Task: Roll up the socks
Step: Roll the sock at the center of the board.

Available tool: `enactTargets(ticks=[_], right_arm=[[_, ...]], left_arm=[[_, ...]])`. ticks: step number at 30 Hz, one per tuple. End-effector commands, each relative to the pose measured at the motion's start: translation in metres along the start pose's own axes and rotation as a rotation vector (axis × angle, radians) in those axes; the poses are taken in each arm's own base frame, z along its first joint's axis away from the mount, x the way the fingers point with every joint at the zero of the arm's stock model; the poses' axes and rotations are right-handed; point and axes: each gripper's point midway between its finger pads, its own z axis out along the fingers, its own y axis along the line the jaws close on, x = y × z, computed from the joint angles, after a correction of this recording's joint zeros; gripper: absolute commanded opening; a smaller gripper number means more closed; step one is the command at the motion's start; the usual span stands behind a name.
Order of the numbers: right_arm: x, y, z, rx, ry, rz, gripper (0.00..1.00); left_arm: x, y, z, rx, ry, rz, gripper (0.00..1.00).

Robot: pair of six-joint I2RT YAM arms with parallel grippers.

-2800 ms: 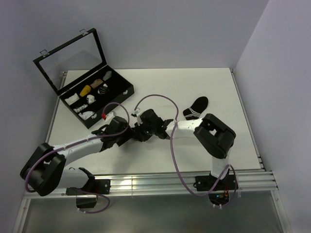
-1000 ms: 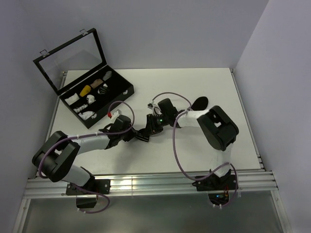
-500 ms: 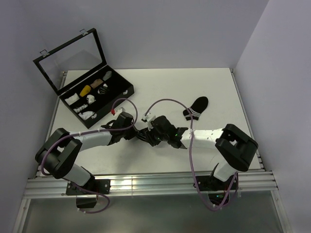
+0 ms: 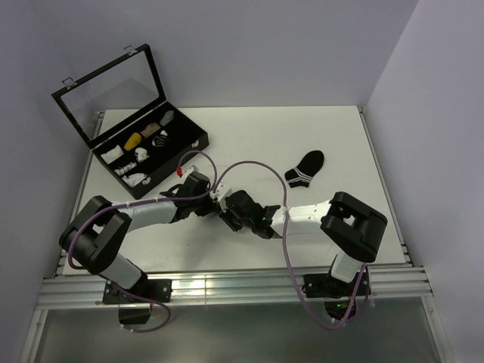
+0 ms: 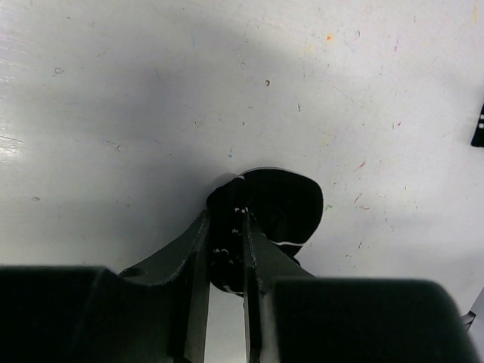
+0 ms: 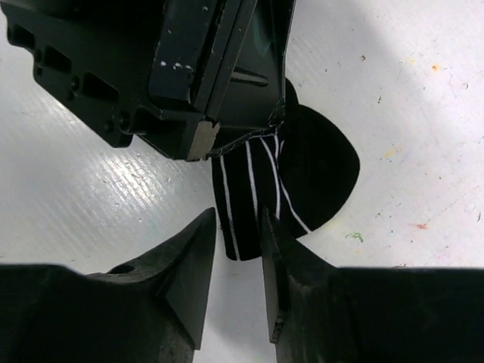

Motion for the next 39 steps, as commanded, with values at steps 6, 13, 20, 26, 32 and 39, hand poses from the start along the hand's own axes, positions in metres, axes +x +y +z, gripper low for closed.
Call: enactTargets(ticks=[6, 13, 20, 26, 32, 39], right_arm=[[0.002, 0.006, 0.011, 0.002, 0.044, -0.029, 0.06], [-0.004, 0.018, 0.006, -0.182, 0.155, 0.151, 0.00], [-0.002, 0.017, 0.008, -0.378, 0.307, 0.420, 0.00], [-0.001, 0.023, 0.014, -0.545, 0.362, 0.604, 0.00], [-0.004, 0.021, 0.016, -0.668, 0.356, 0.756, 0.00], [0.000, 0.014, 0.020, -0.690, 0.363, 0.806, 0.00]], left_arm=[[0.010, 0.014, -0.004, -0.044, 0.050, 0.034, 0.06], [-0.008, 0.010, -0.029, 0.003, -0.053, -0.009, 0.50], [-0.020, 0.033, -0.052, -0.003, -0.186, -0.099, 0.71], [-0.021, 0.027, -0.061, 0.095, -0.220, -0.115, 0.71], [-0.015, 0.018, -0.050, 0.127, -0.182, -0.093, 0.67], [-0.014, 0.014, -0.033, 0.110, -0.162, -0.085, 0.61]])
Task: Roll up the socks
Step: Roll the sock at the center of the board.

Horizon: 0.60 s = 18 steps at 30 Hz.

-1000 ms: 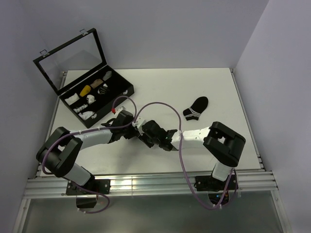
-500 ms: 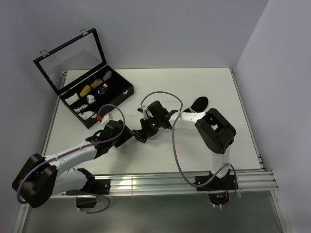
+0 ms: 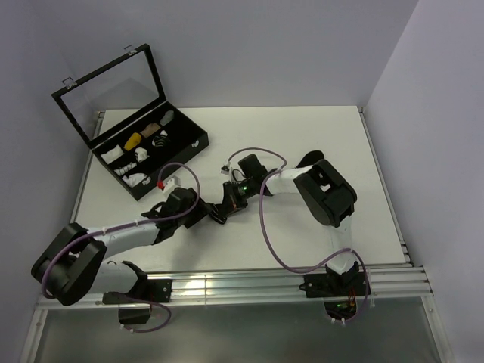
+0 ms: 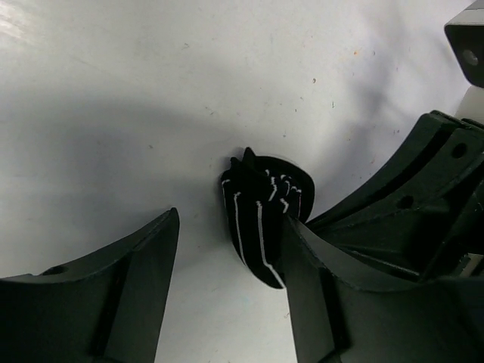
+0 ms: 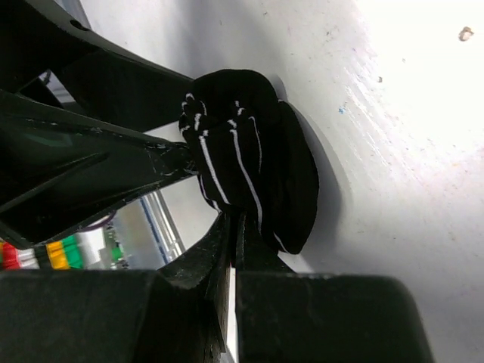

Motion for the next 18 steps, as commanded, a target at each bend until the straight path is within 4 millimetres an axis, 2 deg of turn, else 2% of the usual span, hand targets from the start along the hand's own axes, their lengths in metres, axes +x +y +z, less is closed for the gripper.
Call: enactTargets(ticks=[1, 8, 11, 14, 15, 17, 18], right_arm=[[0.010, -0.009, 0.003, -0.012, 0.035, 0.071, 0.00], [0.012, -0.014, 0.005, -0.024, 0.049, 0.106, 0.00], [0.013, -0.016, 0.004, -0.009, 0.044, 0.102, 0.02], [0.007, -0.019, 0.000, 0.029, -0.005, 0.043, 0.08], [0.003, -0.012, -0.006, 0.040, -0.032, 0.007, 0.13], [-0.006, -0.013, -0.013, 0.104, -0.095, -0.068, 0.20], [-0.010, -0.003, -0.023, 0.116, -0.139, -0.121, 0.27]], left_arm=[[-0.004, -0.020, 0.006, 0.045, -0.007, -0.002, 0.60], [-0.001, -0.015, 0.017, 0.012, 0.001, 0.002, 0.56], [0.002, -0.012, 0.021, -0.002, 0.013, 0.004, 0.51], [0.005, -0.006, 0.023, -0.027, 0.025, 0.005, 0.41], [0.005, -0.005, 0.024, -0.033, 0.027, 0.006, 0.35], [0.008, -0.002, 0.026, -0.055, 0.040, 0.016, 0.29], [0.009, -0.001, 0.026, -0.063, 0.044, 0.023, 0.24]])
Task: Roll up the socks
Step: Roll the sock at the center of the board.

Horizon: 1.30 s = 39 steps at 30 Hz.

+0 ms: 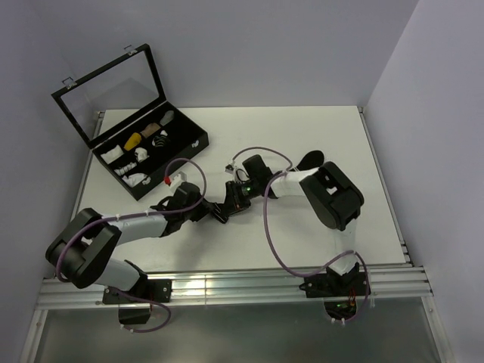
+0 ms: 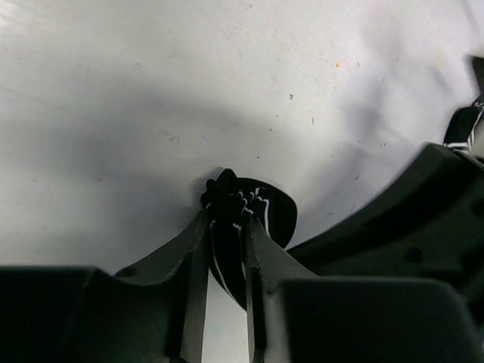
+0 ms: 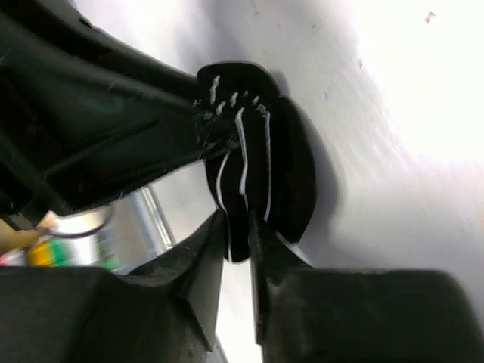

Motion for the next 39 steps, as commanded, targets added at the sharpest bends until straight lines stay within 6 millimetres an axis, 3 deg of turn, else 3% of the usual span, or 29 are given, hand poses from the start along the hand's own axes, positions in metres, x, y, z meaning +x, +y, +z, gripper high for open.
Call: enactTargets(ticks=[1, 2, 4, 6, 7, 10, 11, 16, 19, 26, 30, 32, 34, 35, 38, 39], right_arm=[[-0.009, 0.005, -0.017, 0.132, -0.114, -0.185, 0.29], [-0.012, -0.001, -0.022, 0.196, -0.153, -0.213, 0.32], [-0.020, 0.014, -0.029, 0.247, -0.225, -0.320, 0.41], [-0.026, 0.005, -0.037, 0.371, -0.302, -0.381, 0.46], [-0.026, 0.019, -0.039, 0.390, -0.330, -0.459, 0.47], [-0.031, 0.019, -0.050, 0.535, -0.418, -0.582, 0.50], [-0.021, 0.023, -0.044, 0.552, -0.412, -0.623, 0.50], [-0.021, 0.028, -0.043, 0.641, -0.467, -0.751, 0.51], [-0.015, 0.031, -0.031, 0.645, -0.454, -0.798, 0.51], [-0.009, 0.027, -0.005, 0.667, -0.395, -0.871, 0.51], [-0.005, 0.013, 0.004, 0.697, -0.360, -0.882, 0.49], [-0.003, 0.008, 0.006, 0.708, -0.349, -0.881, 0.46], [-0.001, 0.005, 0.008, 0.708, -0.337, -0.877, 0.30], [0.000, 0.005, 0.008, 0.705, -0.335, -0.875, 0.18], [0.003, 0.008, 0.008, 0.675, -0.321, -0.844, 0.00], [0.007, 0.009, 0.010, 0.646, -0.302, -0.823, 0.00]], left_arm=[[0.007, 0.013, 0.006, -0.076, 0.032, 0.042, 0.21], [0.008, 0.017, 0.006, -0.091, 0.039, 0.047, 0.19], [0.008, 0.015, 0.007, -0.094, 0.047, 0.060, 0.18], [0.010, 0.017, 0.006, -0.110, 0.058, 0.078, 0.16], [0.008, 0.014, 0.006, -0.107, 0.057, 0.081, 0.15], [0.008, 0.015, 0.005, -0.122, 0.067, 0.097, 0.15], [0.007, 0.012, 0.005, -0.117, 0.065, 0.098, 0.15], [0.008, 0.010, 0.003, -0.127, 0.086, 0.113, 0.15], [0.009, 0.010, 0.003, -0.128, 0.094, 0.114, 0.15], [0.009, 0.006, 0.003, -0.123, 0.102, 0.110, 0.15], [0.009, 0.006, 0.003, -0.121, 0.101, 0.108, 0.15], [0.009, 0.005, 0.003, -0.117, 0.102, 0.107, 0.15], [0.010, 0.005, 0.003, -0.118, 0.108, 0.108, 0.15], [0.011, 0.005, 0.003, -0.115, 0.110, 0.107, 0.16], [0.008, 0.000, -0.001, -0.094, 0.099, 0.105, 0.23], [0.007, 0.001, -0.002, -0.095, 0.093, 0.105, 0.26]])
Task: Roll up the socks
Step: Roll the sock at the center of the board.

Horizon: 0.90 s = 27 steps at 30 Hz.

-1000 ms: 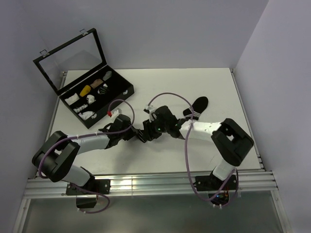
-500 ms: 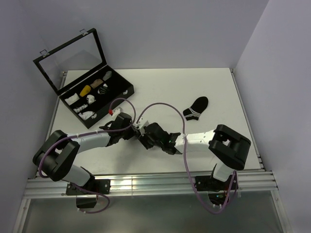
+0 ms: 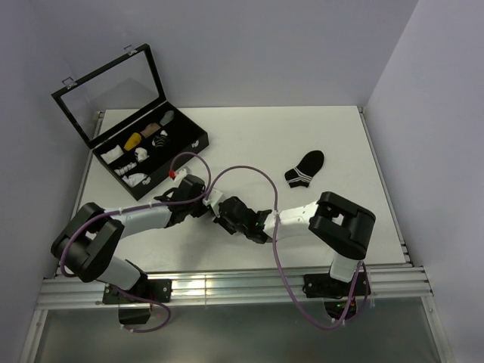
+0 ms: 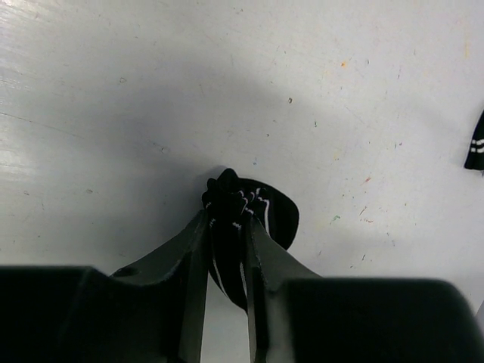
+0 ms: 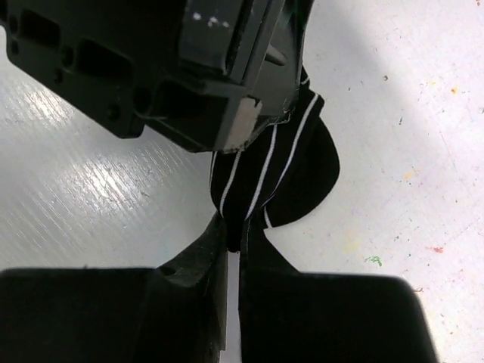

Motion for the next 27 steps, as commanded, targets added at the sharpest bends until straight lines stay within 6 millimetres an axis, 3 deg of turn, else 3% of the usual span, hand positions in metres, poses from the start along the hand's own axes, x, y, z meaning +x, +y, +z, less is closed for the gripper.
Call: enactTargets(ticks=[1, 4, 6, 8, 10, 11, 13, 15, 16, 18, 19, 27], right_arm=[[-0.021, 0.008, 0.001, -0.063, -0.023, 0.059, 0.00], [-0.018, 0.010, 0.001, -0.157, 0.030, 0.192, 0.00], [-0.011, 0.001, 0.003, -0.182, 0.081, 0.299, 0.00], [-0.013, 0.004, 0.002, -0.263, 0.109, 0.372, 0.00], [-0.011, -0.002, 0.003, -0.301, 0.130, 0.472, 0.00], [-0.014, 0.004, 0.000, -0.371, 0.132, 0.509, 0.00], [-0.012, -0.001, 0.001, -0.414, 0.145, 0.614, 0.00], [-0.021, 0.006, -0.004, -0.527, 0.132, 0.703, 0.00], [-0.015, 0.003, -0.003, -0.553, 0.143, 0.747, 0.00], [-0.026, 0.007, -0.008, -0.651, 0.116, 0.822, 0.00], [-0.018, 0.003, -0.006, -0.662, 0.128, 0.866, 0.00], [-0.024, -0.008, -0.007, -0.774, 0.101, 1.075, 0.00]], left_arm=[[0.008, 0.009, -0.007, -0.023, 0.032, 0.036, 0.29], [0.001, 0.005, -0.016, 0.001, 0.002, 0.028, 0.40], [-0.003, 0.003, -0.023, 0.020, -0.022, 0.013, 0.52], [-0.007, 0.004, -0.027, 0.025, -0.045, -0.005, 0.63], [-0.010, 0.005, -0.035, 0.043, -0.071, -0.024, 0.69], [-0.013, 0.001, -0.040, 0.068, -0.087, -0.042, 0.71], [-0.012, 0.009, -0.042, 0.065, -0.096, -0.060, 0.71], [-0.009, 0.013, -0.046, 0.078, -0.100, -0.085, 0.71], [-0.012, 0.008, -0.047, 0.105, -0.112, -0.096, 0.71], [-0.011, 0.008, -0.047, 0.121, -0.112, -0.107, 0.72], [-0.011, 0.008, -0.047, 0.123, -0.111, -0.107, 0.72], [-0.004, 0.001, -0.030, 0.131, -0.074, -0.114, 0.70]])
